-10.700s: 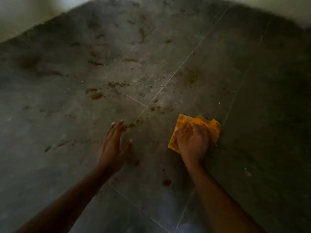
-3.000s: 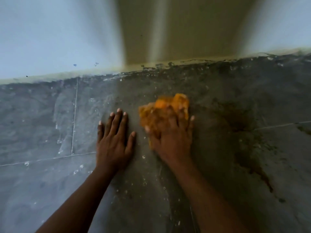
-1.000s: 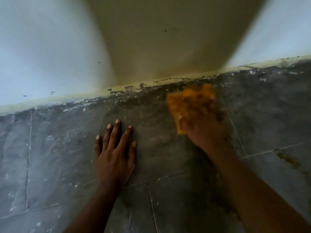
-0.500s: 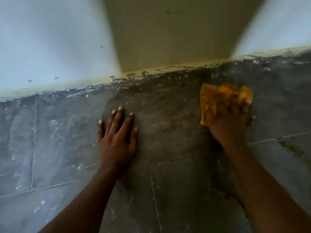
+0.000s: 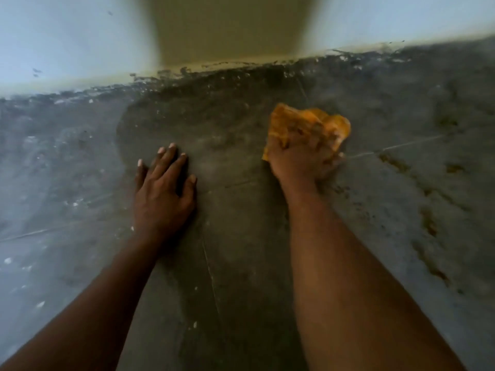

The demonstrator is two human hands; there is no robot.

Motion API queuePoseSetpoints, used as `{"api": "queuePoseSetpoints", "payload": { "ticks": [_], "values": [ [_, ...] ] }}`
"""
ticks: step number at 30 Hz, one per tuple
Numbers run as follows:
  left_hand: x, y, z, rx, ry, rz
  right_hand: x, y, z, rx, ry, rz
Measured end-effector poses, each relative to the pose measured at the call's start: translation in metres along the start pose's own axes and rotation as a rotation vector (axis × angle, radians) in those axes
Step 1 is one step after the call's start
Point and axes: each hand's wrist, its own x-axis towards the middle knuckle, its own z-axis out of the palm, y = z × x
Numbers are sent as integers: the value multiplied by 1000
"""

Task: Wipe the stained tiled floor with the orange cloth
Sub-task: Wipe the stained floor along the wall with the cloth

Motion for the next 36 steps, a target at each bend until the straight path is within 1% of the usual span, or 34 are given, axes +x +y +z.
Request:
{"api": "queuePoseSetpoints", "payload": {
  "ticks": [2,3,4,5,6,8,9,10,11,12,14,15,16,17,18,20,22,23,25,27,29,31,33,34,36],
  "values": [
    [-39,26,13,1,-9,-42,-44,2,15,-56,63,-285],
    [-56,39,19,5,-2,-63,-63,19,17,-87,84,-403],
    [-74,52,23,14,0,-75,-77,46,15,-125,94,-470],
    [-91,63,28,16,-12,-82,-79,72,10,-155,91,-489],
    [-108,75,31,17,-40,-73,-75,95,1,-172,84,-445],
    [-136,94,40,37,-92,-38,-57,120,-15,-110,56,-225],
    [-146,96,43,69,-86,-9,-51,117,-15,-35,52,-111],
    [-148,97,46,87,-64,8,-48,107,-12,10,49,-41],
    [-148,97,48,97,-46,21,-53,98,-4,5,68,-25],
    [-144,97,49,97,-35,12,-63,86,0,-28,91,-74],
    [-139,98,51,97,-10,-42,-87,83,6,-77,74,-323],
    [-139,99,51,93,-1,-58,-102,94,8,-110,65,-445],
    [-140,103,50,83,0,-51,-117,114,4,-152,76,-510],
    [-139,104,50,75,-1,-40,-128,137,2,-181,105,-526],
    [-140,104,48,71,-12,-38,-137,158,0,-193,130,-487],
    [-140,103,46,75,-23,-50,-134,178,-8,-156,163,-314],
    [-136,103,48,78,-29,-59,-116,166,-12,-122,149,-151],
    [-137,104,49,75,-23,-68,-108,154,-12,-117,117,-111],
    [-138,106,48,75,-2,-63,-98,131,-8,-87,79,-124],
    [-137,108,48,72,-1,-67,-109,128,-7,-99,98,-243],
    [-137,107,47,71,5,-75,-135,143,-3,-125,177,-375],
    [-137,108,47,75,3,-72,-157,172,-2,-133,232,-446],
    [-138,107,46,76,-3,-60,-150,200,-6,-165,220,-420],
    [-137,105,47,80,-5,-49,-139,207,-9,-157,223,-363],
    [-137,104,49,86,0,-40,-111,201,-14,-101,211,-199]
  ]
}}
